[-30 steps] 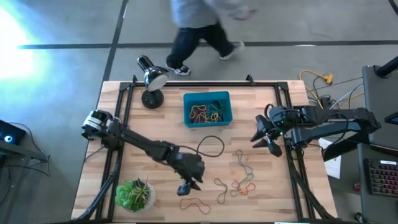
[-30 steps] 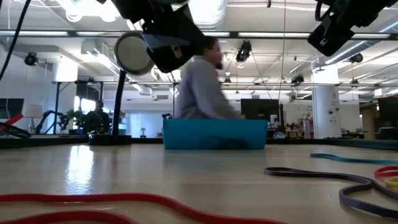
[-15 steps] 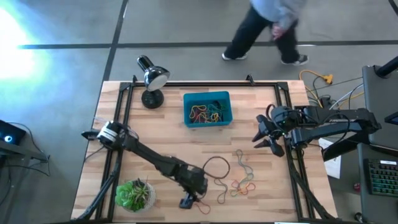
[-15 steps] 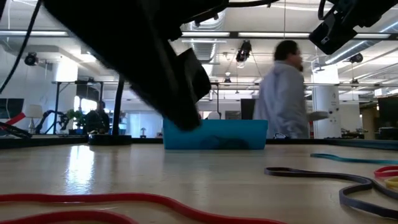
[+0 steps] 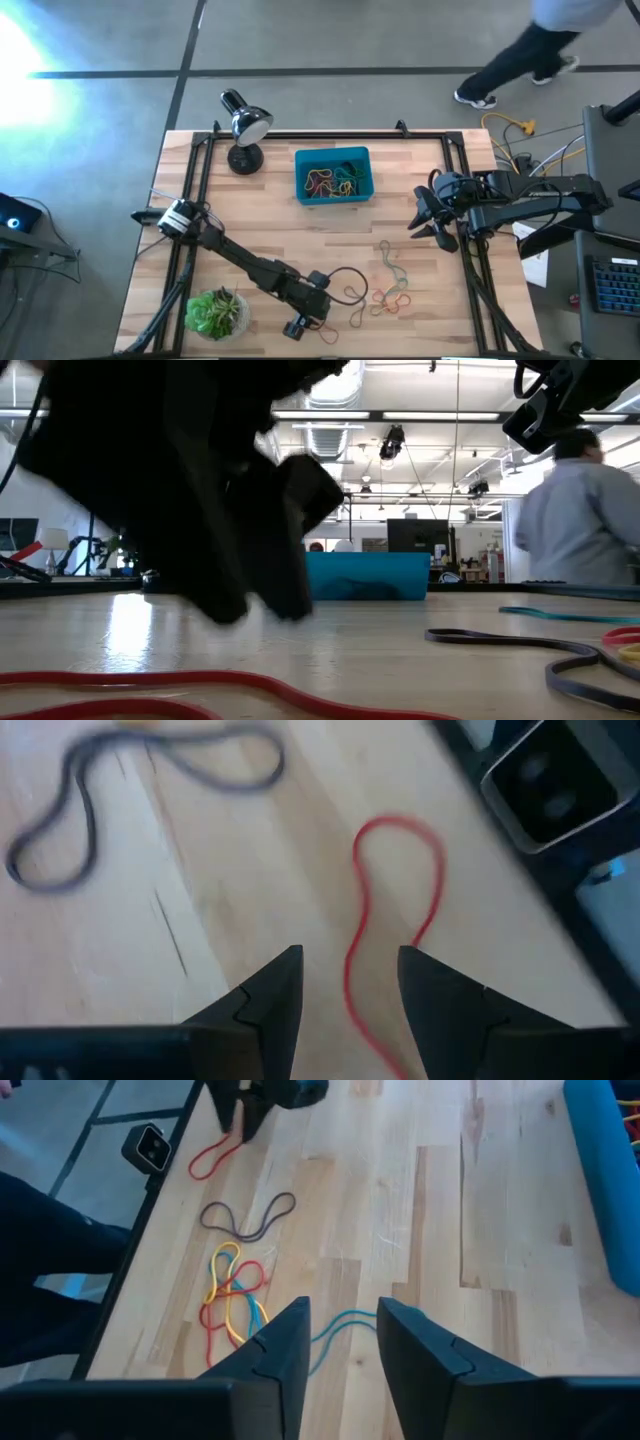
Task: Pick and place rubber bands into bin
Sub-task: Put the red rubber band into the blue bin
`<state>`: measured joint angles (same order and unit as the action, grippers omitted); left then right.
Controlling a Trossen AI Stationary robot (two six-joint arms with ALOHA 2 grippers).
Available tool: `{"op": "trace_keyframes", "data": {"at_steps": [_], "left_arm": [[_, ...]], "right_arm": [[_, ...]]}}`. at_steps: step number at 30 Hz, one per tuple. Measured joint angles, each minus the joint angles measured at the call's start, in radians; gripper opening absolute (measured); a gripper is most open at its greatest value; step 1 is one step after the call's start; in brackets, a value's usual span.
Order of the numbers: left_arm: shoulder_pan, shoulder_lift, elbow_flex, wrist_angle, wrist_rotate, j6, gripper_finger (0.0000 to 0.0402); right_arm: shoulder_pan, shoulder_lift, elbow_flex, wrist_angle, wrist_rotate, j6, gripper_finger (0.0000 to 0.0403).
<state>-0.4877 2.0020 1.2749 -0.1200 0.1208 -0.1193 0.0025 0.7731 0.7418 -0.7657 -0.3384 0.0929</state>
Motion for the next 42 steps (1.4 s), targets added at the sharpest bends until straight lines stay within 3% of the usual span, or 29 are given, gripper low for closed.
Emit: {"op": "trace_keyframes", "data": {"at_steps": [7,16,24,29,33,42], "left_arm": [[-0.003,0.034,-0.001,-0.043,-0.017,0.007,0.0148],[0.014,0.034,0.001,-0.266,-0.269,-0.018,0.0148],[0.088,0.023,-0.002,-0.367,-0.420,-0.234,0.0148],[0.122,0.004,-0.003,-0.352,-0.433,-0.167,0.0148],[0.131,-0.002,-0.006,-0.310,-0.391,-0.059,0.0148],[0.170,-0.002,-0.006,-0.270,-0.317,0.005,0.0148]], "right_arm": [[0.000,0.000,0.000,0.001,0.000,0.001,0.0100],[0.000,0.000,-0.002,0.001,0.000,0.001,0.0088],[0.000,0.000,-0.002,0.002,0.001,0.004,0.0079],[0.000,0.001,-0.002,0.003,0.009,0.004,0.0075],[0.000,0.001,-0.002,0.004,0.025,0.005,0.0072],[0.000,0.001,-0.005,0.008,0.026,0.005,0.0073]]}}
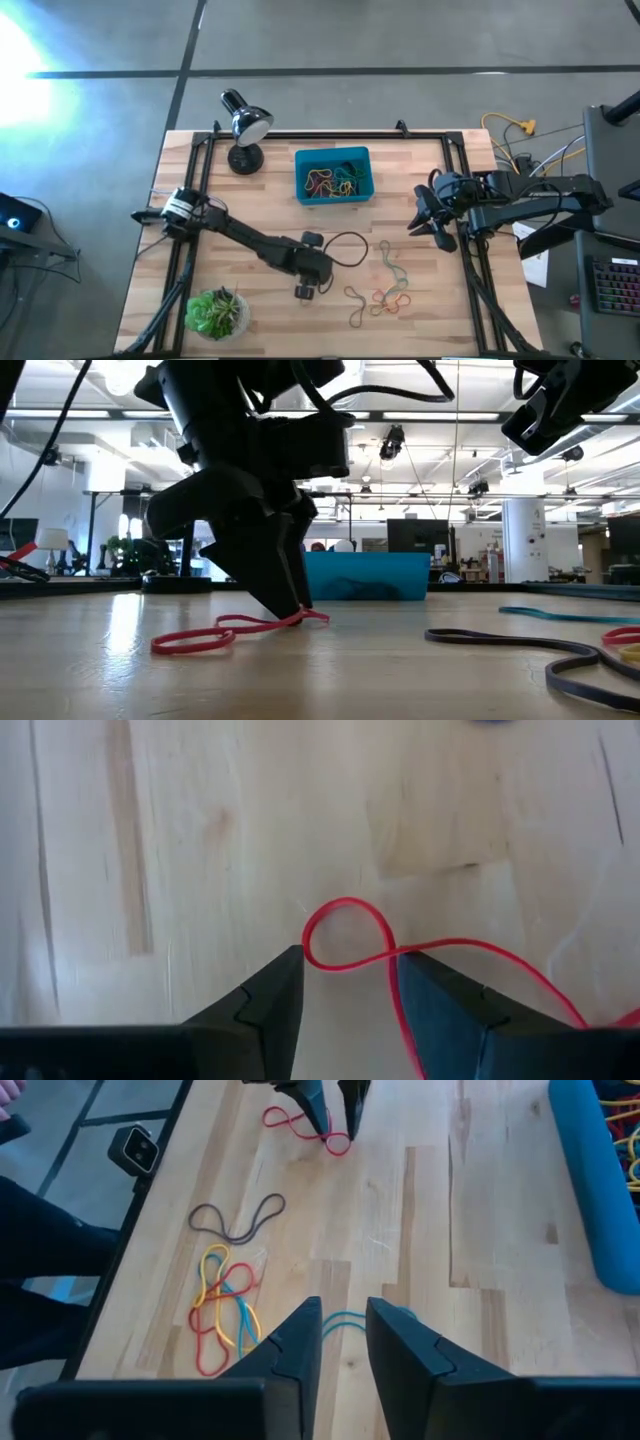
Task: Pick and place rubber bands into bin
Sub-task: Put the red rubber band into the blue bin
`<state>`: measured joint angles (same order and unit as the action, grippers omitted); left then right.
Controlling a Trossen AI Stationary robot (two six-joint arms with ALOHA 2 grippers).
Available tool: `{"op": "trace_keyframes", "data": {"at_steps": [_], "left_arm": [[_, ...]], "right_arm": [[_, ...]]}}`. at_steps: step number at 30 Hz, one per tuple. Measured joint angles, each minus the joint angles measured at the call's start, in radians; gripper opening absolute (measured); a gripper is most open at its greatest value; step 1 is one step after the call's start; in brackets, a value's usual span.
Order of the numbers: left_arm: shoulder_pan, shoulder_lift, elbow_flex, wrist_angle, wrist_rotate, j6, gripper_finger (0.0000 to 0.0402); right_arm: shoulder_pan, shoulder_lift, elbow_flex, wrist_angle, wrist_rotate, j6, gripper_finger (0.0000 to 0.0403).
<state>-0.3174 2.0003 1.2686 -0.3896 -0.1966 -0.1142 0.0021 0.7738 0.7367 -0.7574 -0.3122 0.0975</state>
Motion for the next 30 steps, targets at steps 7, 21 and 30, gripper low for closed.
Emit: {"op": "trace_keyframes", "data": {"at_steps": [7,21,30], "left_arm": [[0.018,0.001,0.000,0.059,0.036,0.125,0.0147],[0.023,0.004,0.001,0.111,0.042,0.123,0.0004],[0.028,-0.039,0.024,0.110,-0.054,0.120,0.0000]], "right_arm": [[0.000,0.000,-0.001,0.004,0.000,0.005,0.0069],[0.000,0.000,-0.004,0.008,0.000,0.008,0.0070],[0.000,0.000,-0.004,0.008,0.000,0.008,0.0068]]}}
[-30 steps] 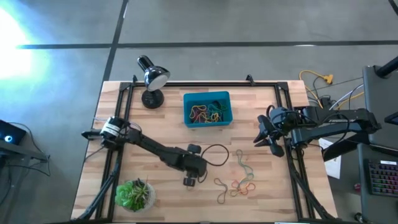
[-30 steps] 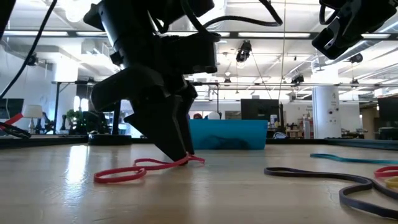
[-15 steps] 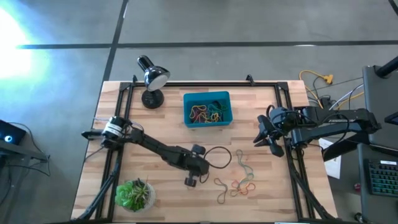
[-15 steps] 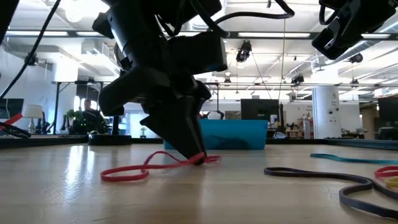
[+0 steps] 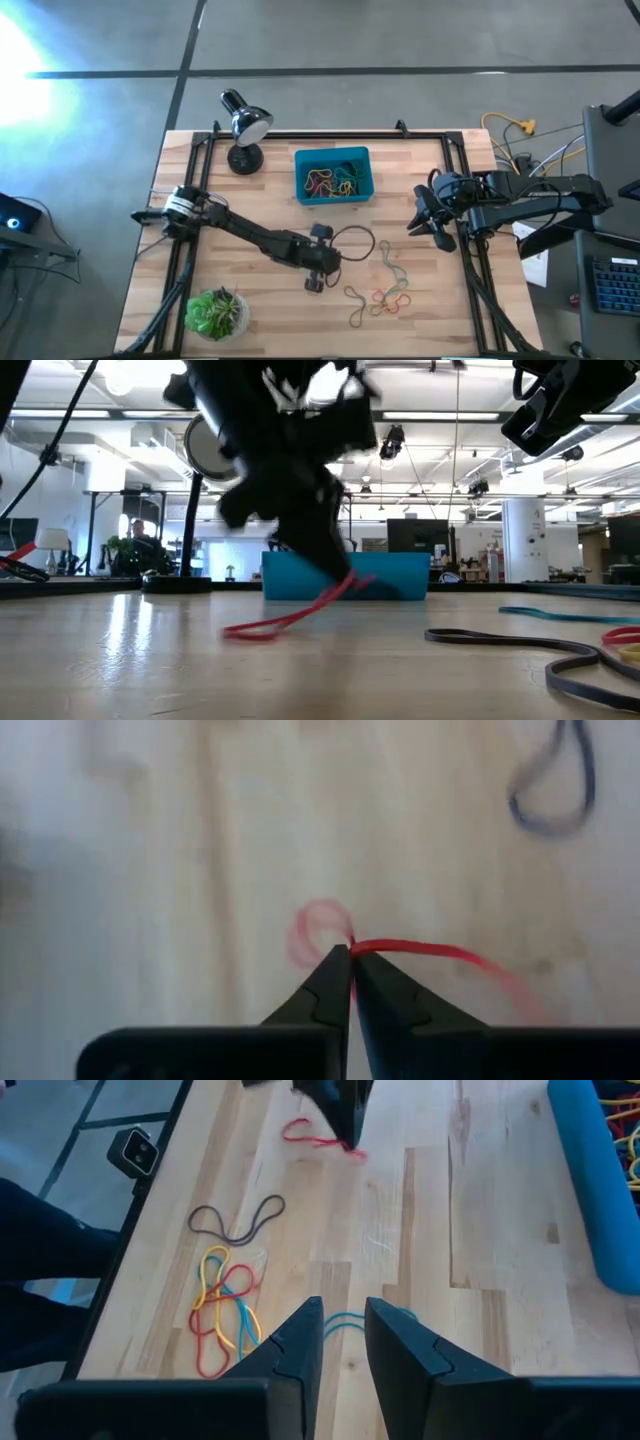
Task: Pick and place rubber bands into bin
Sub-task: Put the red rubber band into the blue bin
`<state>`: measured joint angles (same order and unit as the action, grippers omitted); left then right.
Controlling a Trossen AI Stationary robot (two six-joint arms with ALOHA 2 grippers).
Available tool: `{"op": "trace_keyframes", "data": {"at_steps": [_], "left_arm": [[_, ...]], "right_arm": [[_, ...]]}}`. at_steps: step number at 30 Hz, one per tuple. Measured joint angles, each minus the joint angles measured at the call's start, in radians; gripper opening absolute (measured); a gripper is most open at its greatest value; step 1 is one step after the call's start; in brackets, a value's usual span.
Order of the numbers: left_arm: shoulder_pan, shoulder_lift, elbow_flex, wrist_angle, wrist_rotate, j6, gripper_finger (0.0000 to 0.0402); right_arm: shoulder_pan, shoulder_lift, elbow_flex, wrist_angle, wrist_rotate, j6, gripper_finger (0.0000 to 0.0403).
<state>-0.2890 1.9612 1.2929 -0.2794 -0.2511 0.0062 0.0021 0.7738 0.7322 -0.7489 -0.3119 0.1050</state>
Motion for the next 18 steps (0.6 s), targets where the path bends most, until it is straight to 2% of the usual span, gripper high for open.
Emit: {"op": "trace_keyframes", "data": {"at_steps": [10,15,18], "left_arm": [[0.087,-0.178,0.025,-0.008,-0.194,0.013,0.0000],[0.185,-0.255,0.023,-0.033,-0.230,0.098,0.0000],[0.265,-0.280,0.023,-0.045,-0.231,0.152,0.0000]], "right_arm": [[0.000,0.002,-0.002,0.014,0.000,0.005,0.0066],[0.000,0.002,-0.004,0.052,0.002,0.056,0.0067],[0.000,0.003,-0.005,0.092,0.050,0.091,0.0068]]}}
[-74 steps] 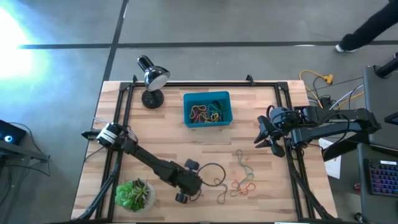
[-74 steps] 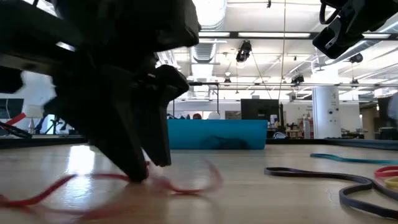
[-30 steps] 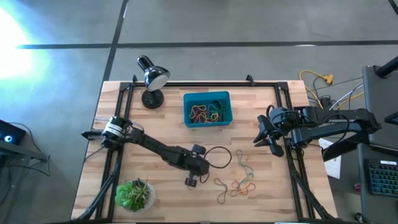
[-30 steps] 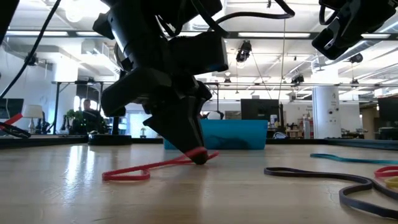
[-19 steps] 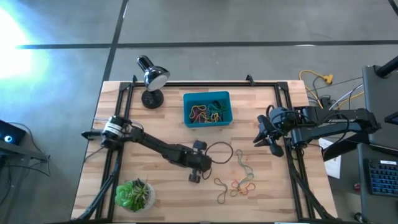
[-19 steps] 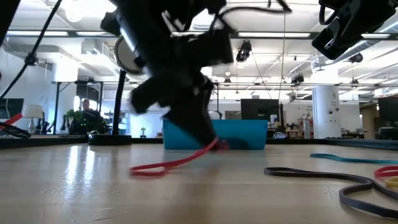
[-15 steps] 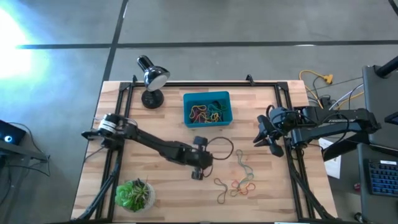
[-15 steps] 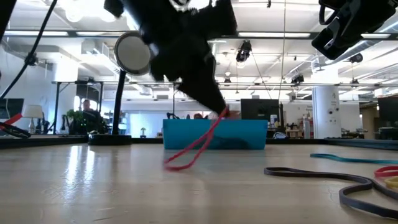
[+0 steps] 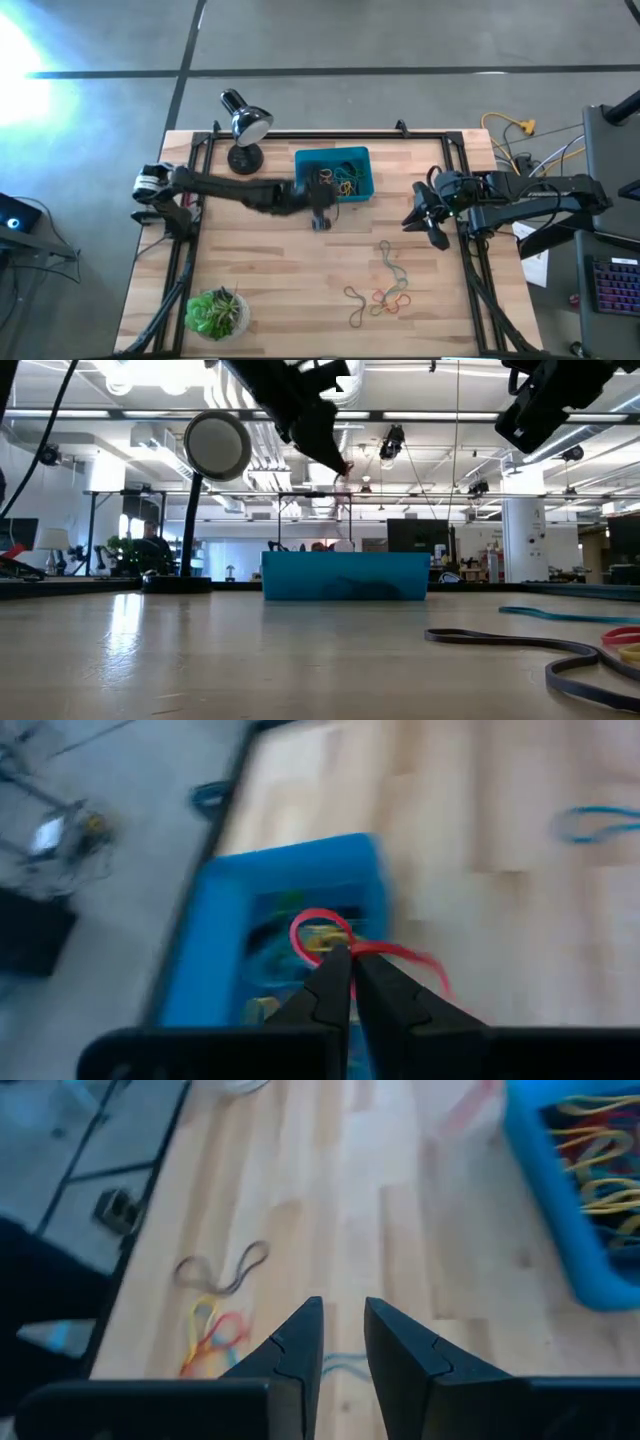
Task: Pick and place rubber bands into bin
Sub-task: Put the red rubber band into the blue bin, then put the blue rubber band into the blue bin
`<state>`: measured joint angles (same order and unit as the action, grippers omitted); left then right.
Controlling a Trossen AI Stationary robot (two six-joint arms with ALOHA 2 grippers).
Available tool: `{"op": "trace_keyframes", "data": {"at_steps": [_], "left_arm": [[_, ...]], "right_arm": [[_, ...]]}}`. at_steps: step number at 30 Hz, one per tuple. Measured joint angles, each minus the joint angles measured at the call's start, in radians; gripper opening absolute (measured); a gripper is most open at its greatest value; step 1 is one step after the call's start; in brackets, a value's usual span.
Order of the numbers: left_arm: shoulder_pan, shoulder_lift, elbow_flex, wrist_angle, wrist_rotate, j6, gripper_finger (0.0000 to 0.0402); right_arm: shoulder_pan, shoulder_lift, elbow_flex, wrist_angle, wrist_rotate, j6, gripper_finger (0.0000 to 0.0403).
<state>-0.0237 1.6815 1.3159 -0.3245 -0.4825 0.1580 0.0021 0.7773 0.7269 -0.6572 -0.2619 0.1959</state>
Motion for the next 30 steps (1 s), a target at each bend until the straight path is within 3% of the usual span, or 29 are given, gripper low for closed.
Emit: {"op": "trace_keyframes", "data": {"at_steps": [7,11,19,23,30], "left_arm": [[0.188,-0.013,-0.002,-0.026,0.044,0.103,0.0000],[0.281,-0.013,-0.003,-0.025,0.119,0.118,0.0000],[0.373,-0.013,-0.016,-0.037,0.231,0.162,0.0002],[0.376,-0.013,-0.017,-0.037,0.274,0.194,0.0031],[0.376,-0.013,-0.018,-0.036,0.275,0.192,0.0102]], "right_arm": [[0.000,0.020,-0.001,0.106,0.120,0.094,0.0063],[0.000,0.041,-0.002,0.167,0.181,0.125,0.0063],[0.000,0.093,-0.002,0.258,0.230,0.155,0.0069],[-0.001,0.125,-0.002,0.271,0.294,0.178,0.0078],[0.000,0.188,-0.002,0.272,0.291,0.179,0.0091]]}}
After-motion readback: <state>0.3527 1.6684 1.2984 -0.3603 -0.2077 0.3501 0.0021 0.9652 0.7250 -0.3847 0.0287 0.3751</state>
